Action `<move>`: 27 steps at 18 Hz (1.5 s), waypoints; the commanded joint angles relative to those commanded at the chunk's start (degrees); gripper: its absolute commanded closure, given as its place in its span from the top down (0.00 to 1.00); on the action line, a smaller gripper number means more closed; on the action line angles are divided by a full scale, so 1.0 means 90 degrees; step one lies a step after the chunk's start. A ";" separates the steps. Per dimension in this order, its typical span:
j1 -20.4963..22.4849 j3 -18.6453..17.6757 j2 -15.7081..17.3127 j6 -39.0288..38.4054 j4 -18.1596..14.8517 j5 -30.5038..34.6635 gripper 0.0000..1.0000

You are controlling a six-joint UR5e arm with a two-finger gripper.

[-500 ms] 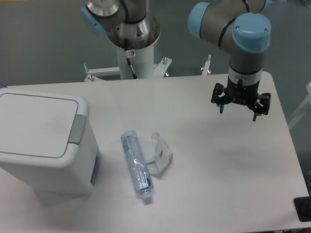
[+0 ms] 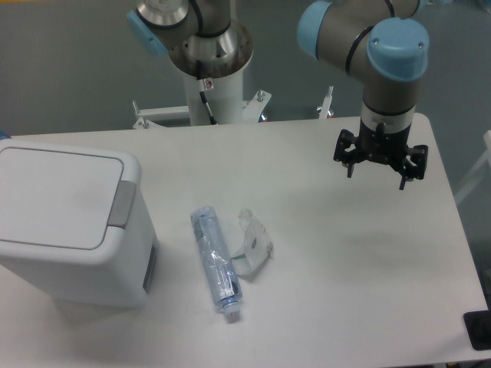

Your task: Open the trash can

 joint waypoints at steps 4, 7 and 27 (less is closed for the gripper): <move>-0.0010 -0.0049 0.0049 -0.0068 0.0000 -0.0049 1.00; -0.0097 -0.0088 0.0049 -0.0535 0.0000 -0.0059 1.00; -0.1250 0.0097 0.0029 -0.4832 0.0732 -0.2596 1.00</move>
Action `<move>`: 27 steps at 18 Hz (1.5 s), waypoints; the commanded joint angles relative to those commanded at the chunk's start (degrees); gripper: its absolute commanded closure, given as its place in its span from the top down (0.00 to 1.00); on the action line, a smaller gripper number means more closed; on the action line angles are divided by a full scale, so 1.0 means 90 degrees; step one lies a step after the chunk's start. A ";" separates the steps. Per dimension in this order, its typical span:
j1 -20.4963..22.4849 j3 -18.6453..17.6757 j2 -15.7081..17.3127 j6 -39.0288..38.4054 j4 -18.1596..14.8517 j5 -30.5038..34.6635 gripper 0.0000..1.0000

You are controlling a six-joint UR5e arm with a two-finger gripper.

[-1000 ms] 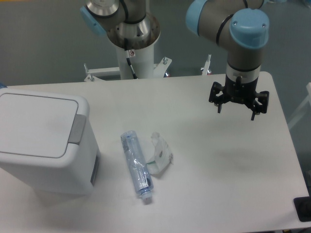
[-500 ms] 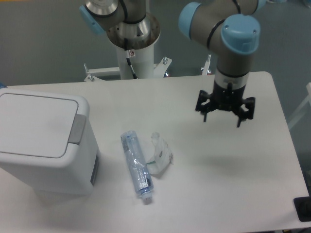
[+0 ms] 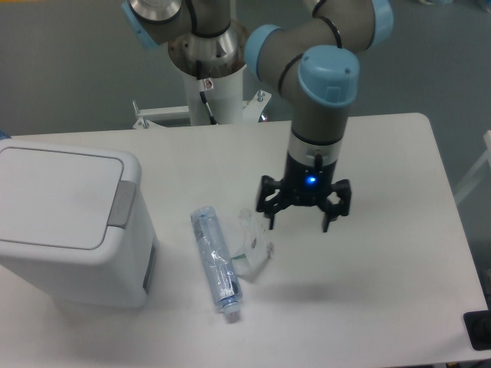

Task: Open the trash can
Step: 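Move the gripper toward the trash can lid and lower it, then push the trash can lid open with the gripper fingers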

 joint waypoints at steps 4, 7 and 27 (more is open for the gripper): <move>-0.0185 0.0030 0.0254 -0.0490 0.0010 -0.0684 1.00; -0.0400 0.0001 0.0362 -0.0549 0.0000 -0.1007 1.00; -0.1220 -0.0301 0.0586 -0.1321 0.0127 -0.0920 1.00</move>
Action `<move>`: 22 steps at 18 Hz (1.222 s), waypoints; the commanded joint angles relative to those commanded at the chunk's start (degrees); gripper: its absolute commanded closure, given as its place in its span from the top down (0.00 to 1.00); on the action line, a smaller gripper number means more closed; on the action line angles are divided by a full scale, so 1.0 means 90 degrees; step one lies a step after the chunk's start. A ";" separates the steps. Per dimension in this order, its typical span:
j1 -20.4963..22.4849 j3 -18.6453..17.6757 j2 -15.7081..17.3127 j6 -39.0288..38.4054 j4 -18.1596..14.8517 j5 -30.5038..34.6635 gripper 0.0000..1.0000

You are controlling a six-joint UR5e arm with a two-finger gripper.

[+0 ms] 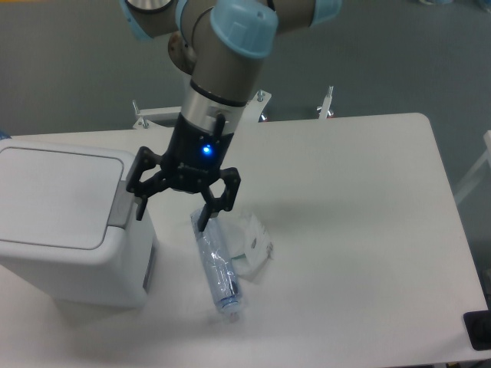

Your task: Open the trash can

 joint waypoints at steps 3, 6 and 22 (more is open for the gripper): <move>0.0009 -0.0177 0.0108 0.0059 0.0068 0.0010 1.00; 0.0009 -0.0167 0.0108 0.0030 0.0069 0.0010 1.00; 0.0000 -0.0128 0.0108 -0.0019 0.0059 0.0195 1.00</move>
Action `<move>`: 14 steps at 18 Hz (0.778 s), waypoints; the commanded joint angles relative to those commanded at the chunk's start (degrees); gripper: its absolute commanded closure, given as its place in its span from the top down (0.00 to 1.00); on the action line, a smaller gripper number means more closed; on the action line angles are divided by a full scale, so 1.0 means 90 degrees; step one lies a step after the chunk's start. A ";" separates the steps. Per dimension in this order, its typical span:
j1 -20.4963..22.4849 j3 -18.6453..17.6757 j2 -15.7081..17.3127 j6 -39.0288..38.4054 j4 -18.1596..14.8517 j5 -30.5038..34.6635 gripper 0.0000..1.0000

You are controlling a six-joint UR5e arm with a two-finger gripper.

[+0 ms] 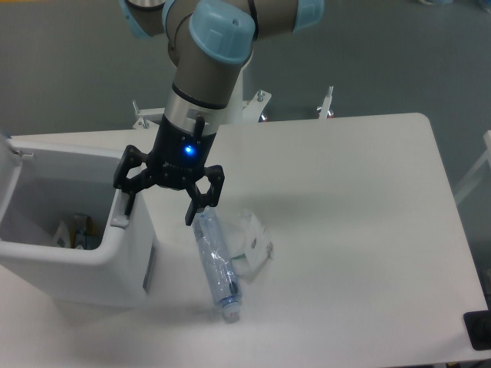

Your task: Open the trash can

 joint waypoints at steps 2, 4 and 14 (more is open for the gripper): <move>0.0000 0.0078 0.0010 0.0000 0.0000 0.0000 1.00; 0.0010 0.0205 0.0000 -0.0020 0.0000 0.0000 1.00; 0.0790 0.0586 -0.0234 0.0856 0.0098 0.0068 1.00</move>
